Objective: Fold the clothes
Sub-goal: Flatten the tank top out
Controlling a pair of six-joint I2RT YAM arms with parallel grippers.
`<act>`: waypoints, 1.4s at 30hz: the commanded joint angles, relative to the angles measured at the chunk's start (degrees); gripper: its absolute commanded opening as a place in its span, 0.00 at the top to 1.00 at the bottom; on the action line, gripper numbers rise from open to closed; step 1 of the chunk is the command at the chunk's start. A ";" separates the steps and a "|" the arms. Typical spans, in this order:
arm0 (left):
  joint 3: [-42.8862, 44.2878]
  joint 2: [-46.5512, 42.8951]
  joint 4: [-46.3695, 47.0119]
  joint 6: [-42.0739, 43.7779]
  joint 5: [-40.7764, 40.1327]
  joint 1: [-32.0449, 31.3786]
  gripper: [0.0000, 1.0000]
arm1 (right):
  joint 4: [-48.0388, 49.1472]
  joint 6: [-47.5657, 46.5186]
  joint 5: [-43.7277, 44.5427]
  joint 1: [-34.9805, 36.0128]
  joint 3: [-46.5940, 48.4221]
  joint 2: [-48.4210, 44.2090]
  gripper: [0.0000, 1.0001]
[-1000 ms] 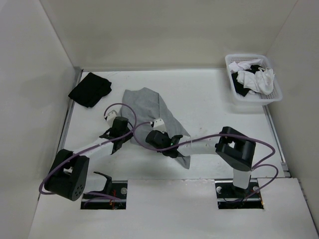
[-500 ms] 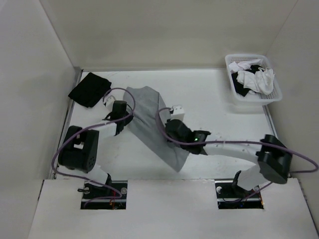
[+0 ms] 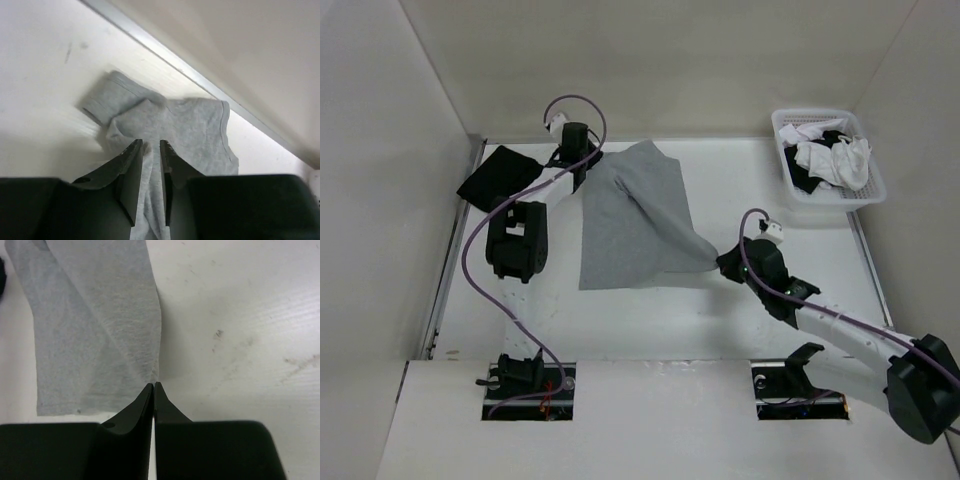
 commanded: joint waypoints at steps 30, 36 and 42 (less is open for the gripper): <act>-68.40 -55.44 -13.03 -3.93 -6.36 -12.14 0.68 | 5.71 5.54 -5.36 -2.40 -12.41 -6.16 0.87; -69.63 -55.52 -12.23 -3.14 -2.84 -11.70 0.68 | 3.87 5.55 -3.60 -2.58 -12.94 -8.53 0.66; -71.47 -56.92 -13.73 -2.87 -2.66 -11.35 0.72 | 0.88 5.81 -1.14 -1.79 -12.15 -8.62 0.64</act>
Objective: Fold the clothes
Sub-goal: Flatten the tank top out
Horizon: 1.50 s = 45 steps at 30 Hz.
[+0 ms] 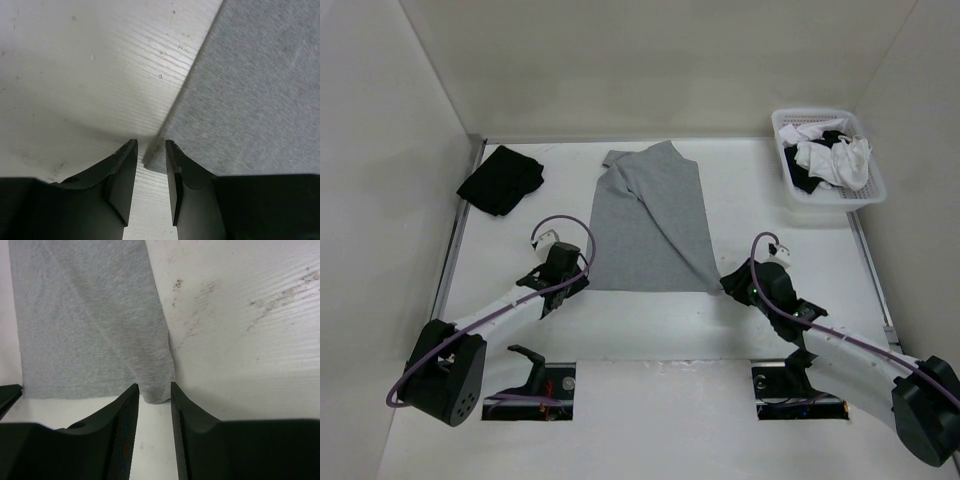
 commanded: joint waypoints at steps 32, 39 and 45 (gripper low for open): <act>-1.88 -8.69 -2.14 3.20 6.12 2.80 1.00 | -6.17 1.03 8.61 5.45 3.53 0.72 0.50; -1.97 -21.71 -6.63 2.41 6.30 5.44 1.00 | -6.43 1.38 4.82 5.45 4.67 3.79 0.54; -3.20 -23.03 -6.01 2.06 7.18 5.01 1.00 | -6.08 1.90 2.71 7.38 6.87 8.36 0.59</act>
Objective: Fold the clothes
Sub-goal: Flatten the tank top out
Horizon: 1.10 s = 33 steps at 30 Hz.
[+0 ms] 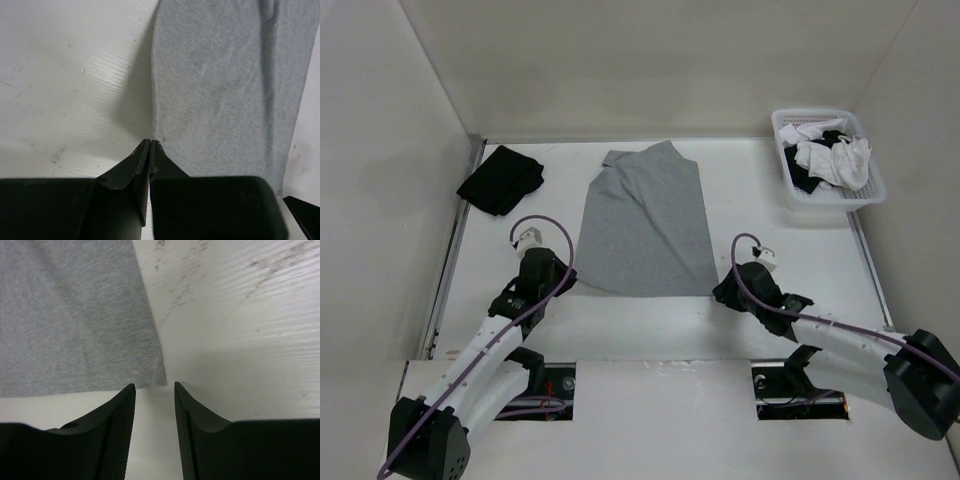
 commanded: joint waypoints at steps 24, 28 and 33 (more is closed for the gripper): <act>-0.11 -3.97 1.78 2.22 2.95 -0.07 1.00 | -2.40 3.01 4.53 1.53 7.22 8.90 0.73; 0.15 -3.97 1.87 2.66 2.95 0.11 1.00 | -2.93 3.10 4.53 1.62 8.10 10.57 0.79; -0.11 -3.88 2.66 2.75 3.39 0.29 1.00 | -3.19 3.19 4.53 1.62 8.63 11.54 0.81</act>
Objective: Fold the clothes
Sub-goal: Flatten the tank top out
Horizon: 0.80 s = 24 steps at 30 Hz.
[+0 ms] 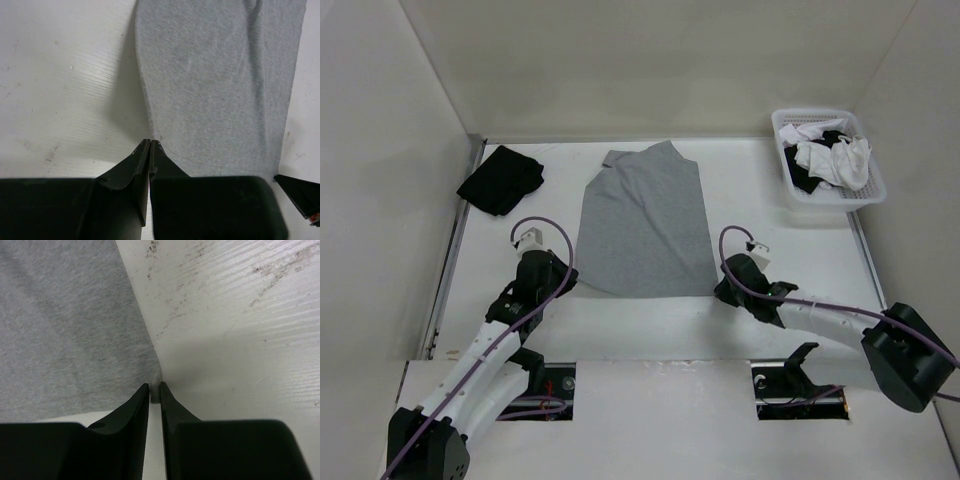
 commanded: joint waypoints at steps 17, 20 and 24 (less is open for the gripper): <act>29.27 -9.94 0.76 -1.07 -4.83 -2.10 1.00 | -23.35 -18.00 23.84 13.91 34.74 -27.82 1.00; 39.81 -8.72 2.25 -0.45 -6.59 -2.46 1.00 | -21.26 -29.06 30.44 18.75 49.50 -25.11 1.00; 54.41 -4.60 4.54 1.48 -6.95 -1.23 1.00 | -16.69 -43.21 35.10 25.25 67.00 -19.22 1.00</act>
